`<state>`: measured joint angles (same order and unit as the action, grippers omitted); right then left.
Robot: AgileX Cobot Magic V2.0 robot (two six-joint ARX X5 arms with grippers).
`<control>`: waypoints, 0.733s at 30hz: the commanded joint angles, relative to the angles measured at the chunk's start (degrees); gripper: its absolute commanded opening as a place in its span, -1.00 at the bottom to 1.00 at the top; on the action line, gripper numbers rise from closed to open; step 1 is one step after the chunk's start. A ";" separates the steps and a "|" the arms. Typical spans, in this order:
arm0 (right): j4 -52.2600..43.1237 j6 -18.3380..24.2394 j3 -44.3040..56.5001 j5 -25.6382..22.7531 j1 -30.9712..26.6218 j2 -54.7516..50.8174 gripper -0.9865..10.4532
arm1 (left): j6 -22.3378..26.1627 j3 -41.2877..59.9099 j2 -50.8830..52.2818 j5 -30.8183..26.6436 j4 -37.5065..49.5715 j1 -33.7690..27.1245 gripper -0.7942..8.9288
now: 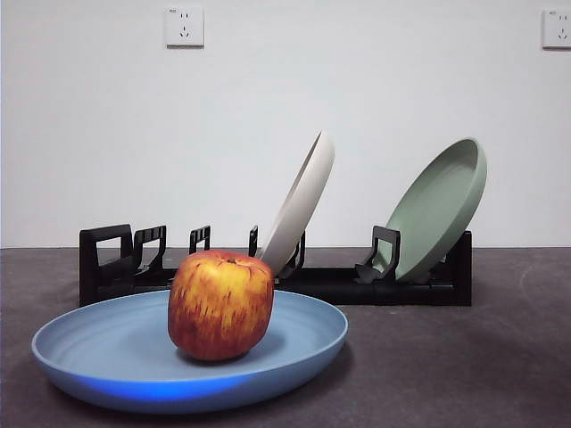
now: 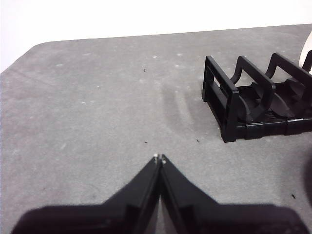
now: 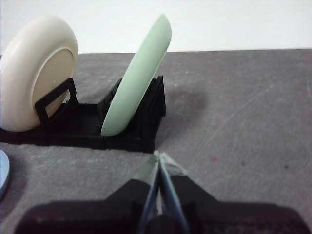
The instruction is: Take the blue plate from the plate rack,put the plate on the table,take the apple from the table,put the apple in the plate
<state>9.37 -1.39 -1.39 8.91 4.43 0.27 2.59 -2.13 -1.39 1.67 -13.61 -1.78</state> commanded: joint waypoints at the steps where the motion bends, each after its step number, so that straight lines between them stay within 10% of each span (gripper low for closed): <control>1: 0.66 -2.29 1.05 0.04 -0.07 -0.22 -0.83 | 0.61 0.96 0.15 0.00 0.59 -0.20 -0.84; 22: 0.52 -3.26 1.01 -0.26 -0.09 0.59 -0.83 | 0.61 0.96 0.17 0.00 0.59 -0.20 -0.84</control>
<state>9.58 -4.10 -1.13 8.82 4.43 0.84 2.59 -2.13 -1.39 1.69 -13.61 -1.78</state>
